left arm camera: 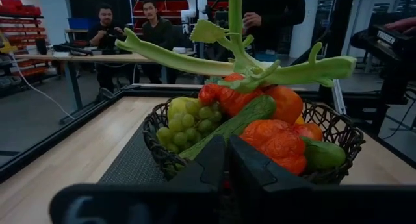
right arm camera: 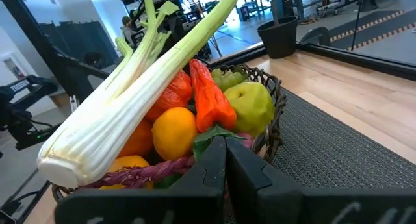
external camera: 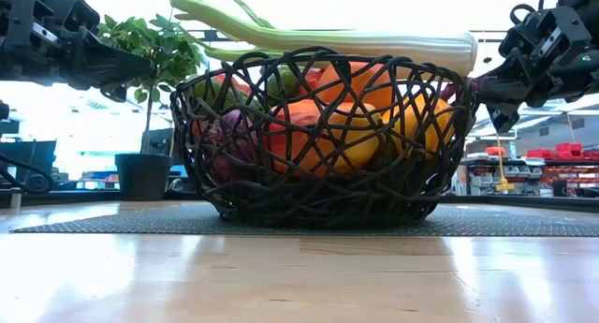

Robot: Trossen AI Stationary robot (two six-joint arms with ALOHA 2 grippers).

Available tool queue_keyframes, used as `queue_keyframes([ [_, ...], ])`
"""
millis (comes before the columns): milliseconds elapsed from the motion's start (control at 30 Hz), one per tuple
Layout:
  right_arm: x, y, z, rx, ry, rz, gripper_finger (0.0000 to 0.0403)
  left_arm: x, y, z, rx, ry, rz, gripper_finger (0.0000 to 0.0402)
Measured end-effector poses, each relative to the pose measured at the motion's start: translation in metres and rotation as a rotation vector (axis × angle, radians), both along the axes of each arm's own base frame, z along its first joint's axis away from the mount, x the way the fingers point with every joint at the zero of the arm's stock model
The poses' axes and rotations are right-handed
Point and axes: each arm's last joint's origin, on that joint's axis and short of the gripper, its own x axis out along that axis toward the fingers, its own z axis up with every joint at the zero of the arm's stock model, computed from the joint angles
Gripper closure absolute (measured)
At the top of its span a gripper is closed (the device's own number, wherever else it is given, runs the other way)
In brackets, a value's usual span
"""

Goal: Build produce basket
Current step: Return to Home Position

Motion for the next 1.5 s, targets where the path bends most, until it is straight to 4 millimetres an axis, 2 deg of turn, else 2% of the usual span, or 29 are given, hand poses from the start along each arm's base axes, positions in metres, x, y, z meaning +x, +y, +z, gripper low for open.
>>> queue_keyframes([
  [533,-0.011,-0.001,0.017,0.006,-0.191,-0.003,0.0387,-0.001,0.0,0.001,0.0,-0.017,-0.002,0.0372],
  [833,-0.016,0.0,0.008,0.003,-0.102,0.005,0.0387,-0.002,0.0,0.002,0.0,-0.026,-0.002,0.0375],
  [1067,-0.018,0.0,0.011,0.005,-0.138,0.006,0.0387,-0.001,0.0,0.002,0.0,-0.025,-0.003,0.0366],
  [1500,-0.018,0.0,0.01,0.005,-0.133,0.01,0.0387,-0.002,-0.003,0.002,0.0,-0.027,-0.028,0.0376],
])
